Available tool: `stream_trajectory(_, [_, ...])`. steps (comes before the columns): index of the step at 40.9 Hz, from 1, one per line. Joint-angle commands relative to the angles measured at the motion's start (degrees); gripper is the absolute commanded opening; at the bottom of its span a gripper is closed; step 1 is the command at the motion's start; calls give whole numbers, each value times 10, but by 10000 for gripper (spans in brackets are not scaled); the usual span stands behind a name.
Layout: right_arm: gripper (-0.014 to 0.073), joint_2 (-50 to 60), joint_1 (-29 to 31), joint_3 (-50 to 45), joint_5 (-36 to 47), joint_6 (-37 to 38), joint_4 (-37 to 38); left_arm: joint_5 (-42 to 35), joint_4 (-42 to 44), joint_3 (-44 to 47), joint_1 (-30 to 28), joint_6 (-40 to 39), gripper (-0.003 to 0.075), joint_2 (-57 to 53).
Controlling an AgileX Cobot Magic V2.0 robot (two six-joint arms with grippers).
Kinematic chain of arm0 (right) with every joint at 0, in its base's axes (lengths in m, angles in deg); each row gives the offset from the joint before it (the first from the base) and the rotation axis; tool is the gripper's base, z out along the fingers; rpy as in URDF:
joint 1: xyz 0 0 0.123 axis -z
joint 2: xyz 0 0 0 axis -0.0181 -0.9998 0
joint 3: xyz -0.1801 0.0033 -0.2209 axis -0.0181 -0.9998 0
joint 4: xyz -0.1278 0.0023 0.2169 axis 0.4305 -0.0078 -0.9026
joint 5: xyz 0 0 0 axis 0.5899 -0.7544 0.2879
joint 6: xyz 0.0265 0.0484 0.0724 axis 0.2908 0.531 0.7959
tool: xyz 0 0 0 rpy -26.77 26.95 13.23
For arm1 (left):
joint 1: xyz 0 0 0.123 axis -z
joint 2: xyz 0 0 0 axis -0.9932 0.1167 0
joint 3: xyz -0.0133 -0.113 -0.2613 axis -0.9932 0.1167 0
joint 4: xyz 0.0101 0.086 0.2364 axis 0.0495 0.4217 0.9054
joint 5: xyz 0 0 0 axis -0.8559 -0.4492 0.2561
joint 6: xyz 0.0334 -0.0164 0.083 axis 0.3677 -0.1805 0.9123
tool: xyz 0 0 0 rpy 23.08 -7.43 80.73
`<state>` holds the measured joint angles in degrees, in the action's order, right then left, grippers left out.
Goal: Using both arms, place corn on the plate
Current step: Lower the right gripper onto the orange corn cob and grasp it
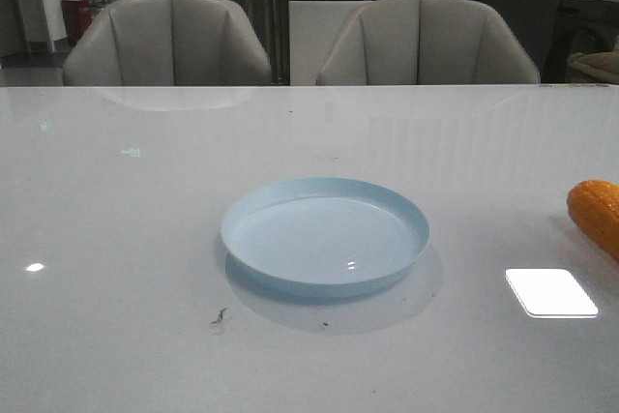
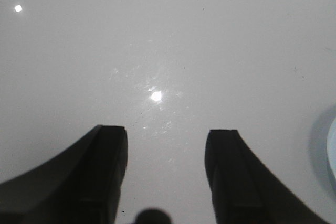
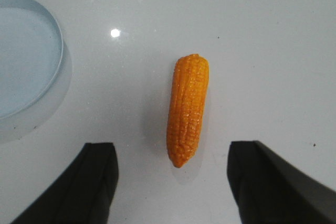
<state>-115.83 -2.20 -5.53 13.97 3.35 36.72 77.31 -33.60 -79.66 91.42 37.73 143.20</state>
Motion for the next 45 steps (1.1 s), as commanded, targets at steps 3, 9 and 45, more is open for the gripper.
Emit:
stream_trajectory(3, [551, -6, 2, 20, 11, 19, -1, -110, -4, 117, -3, -7, 400, -112])
stream_trajectory(9, [551, -42, 9, 25, 23, 36, 0, -109, -5, 193, -3, -7, 400, -168])
stream_trajectory(45, [551, -427, 10, 270, -51, 36, 28, -104, -2, 210, -3, -7, 400, -199])
